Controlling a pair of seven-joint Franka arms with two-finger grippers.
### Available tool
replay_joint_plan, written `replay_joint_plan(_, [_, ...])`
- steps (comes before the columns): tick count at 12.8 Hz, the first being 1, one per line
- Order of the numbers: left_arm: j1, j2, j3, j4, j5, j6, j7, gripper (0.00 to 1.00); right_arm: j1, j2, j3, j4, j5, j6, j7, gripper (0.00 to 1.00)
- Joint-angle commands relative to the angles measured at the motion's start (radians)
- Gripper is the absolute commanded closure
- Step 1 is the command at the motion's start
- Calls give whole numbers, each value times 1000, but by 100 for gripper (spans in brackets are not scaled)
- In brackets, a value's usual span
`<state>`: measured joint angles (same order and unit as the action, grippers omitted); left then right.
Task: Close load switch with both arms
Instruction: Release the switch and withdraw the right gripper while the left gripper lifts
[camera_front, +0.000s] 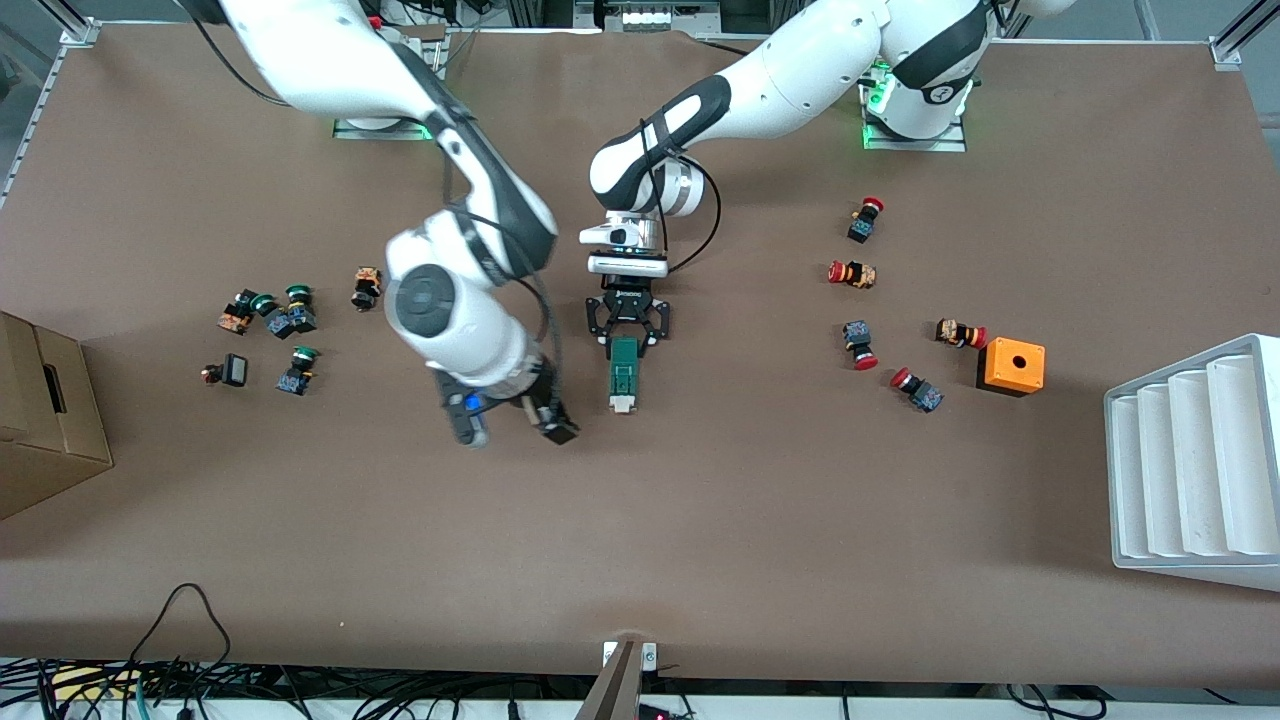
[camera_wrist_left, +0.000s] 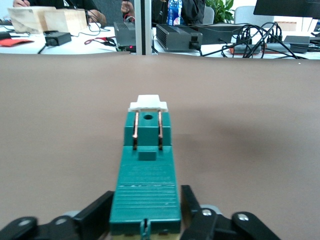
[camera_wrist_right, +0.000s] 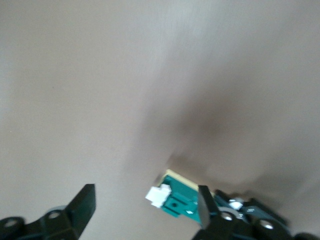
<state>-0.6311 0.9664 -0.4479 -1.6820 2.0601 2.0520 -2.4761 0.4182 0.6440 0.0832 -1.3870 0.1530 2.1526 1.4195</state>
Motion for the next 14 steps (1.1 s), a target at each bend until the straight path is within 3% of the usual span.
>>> replay_joint_plan(1, [17, 29, -2, 51, 34, 45, 19, 0, -102, -145, 27, -82, 14, -140, -251, 1])
replay_joint_plan(4, [45, 8, -20, 44, 28, 53, 60, 0, -247, -277, 56, -135, 14, -320, -585, 1])
replay_joint_plan(7, [85, -6, -84, 36, 12, 53, 114, 0, -364, -400, 56, -173, 0, -485, -892, 1])
replay_joint_plan(11, [102, -54, -115, 13, -89, 51, 201, 0, -482, -650, 37, -394, -10, -491, -1253, 1])
replay_joint_plan(14, [129, -84, -155, -5, -132, 51, 264, 0, -495, -675, 10, -391, -120, -491, -1416, 1])
